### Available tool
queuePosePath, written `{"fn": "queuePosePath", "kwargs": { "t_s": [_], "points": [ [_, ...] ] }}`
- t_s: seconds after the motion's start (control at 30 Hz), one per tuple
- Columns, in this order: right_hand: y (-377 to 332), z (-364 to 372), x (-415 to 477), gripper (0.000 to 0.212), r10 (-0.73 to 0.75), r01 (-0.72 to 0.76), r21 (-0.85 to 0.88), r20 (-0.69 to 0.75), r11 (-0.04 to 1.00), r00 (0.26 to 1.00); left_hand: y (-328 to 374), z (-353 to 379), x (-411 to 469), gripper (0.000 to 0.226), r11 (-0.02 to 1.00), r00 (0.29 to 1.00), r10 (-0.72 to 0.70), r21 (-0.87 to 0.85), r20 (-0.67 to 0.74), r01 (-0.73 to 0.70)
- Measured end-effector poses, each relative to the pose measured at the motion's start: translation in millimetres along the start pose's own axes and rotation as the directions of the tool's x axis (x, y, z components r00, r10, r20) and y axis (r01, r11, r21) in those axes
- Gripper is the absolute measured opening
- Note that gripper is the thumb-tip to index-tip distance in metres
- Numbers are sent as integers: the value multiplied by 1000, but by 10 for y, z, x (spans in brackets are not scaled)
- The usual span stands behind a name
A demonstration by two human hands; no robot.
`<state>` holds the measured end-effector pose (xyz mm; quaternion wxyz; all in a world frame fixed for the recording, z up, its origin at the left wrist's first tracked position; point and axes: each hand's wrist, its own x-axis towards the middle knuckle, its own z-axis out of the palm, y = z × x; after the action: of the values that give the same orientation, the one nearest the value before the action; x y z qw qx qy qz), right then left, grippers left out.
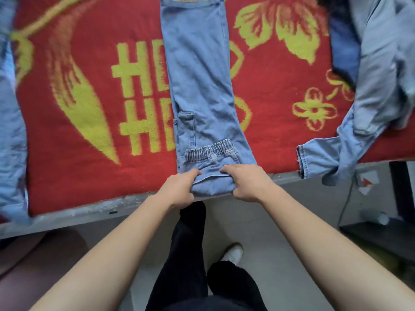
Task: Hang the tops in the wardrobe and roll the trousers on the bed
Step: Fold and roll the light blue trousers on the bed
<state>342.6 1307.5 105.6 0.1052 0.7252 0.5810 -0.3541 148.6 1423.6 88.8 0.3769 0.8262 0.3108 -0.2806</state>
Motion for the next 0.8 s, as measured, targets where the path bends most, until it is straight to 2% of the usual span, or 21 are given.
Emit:
{"fn": "queuePosePath", "kwargs": {
  "t_s": [0.1, 0.23, 0.4, 0.53, 0.63, 0.77, 0.8],
  "points": [
    [-97, -49, -161, 65, 16, -21, 33, 147, 999, 989, 26, 2, -222, 65, 1000, 999, 14, -26, 49, -13],
    [-168, -184, -124, 69, 48, -71, 81, 255, 994, 966, -94, -118, -315, 58, 993, 999, -25, -118, -21, 22],
    [-97, -403, 89, 66, 50, -107, 171, 309, 979, 950, -234, -368, -180, 44, 958, 993, -114, -268, -31, 102],
    [223, -725, 391, 61, 96, -209, 364, 306, 908, 947, -348, -639, 151, 19, 889, 975, -198, -437, -98, 136],
    [586, -938, 749, 63, 101, -202, 439, 243, 875, 965, -406, -823, 531, 15, 764, 937, -294, -636, -190, 111],
    [931, -1135, 1308, 53, 121, -132, 662, 64, 737, 991, -461, -1016, 1146, 14, 436, 824, -527, -898, -208, 52],
    [997, -1153, 1463, 52, 155, -121, 691, 13, 712, 988, -473, -1055, 1301, 14, 384, 795, -566, -923, -219, 19]
  ]
}}
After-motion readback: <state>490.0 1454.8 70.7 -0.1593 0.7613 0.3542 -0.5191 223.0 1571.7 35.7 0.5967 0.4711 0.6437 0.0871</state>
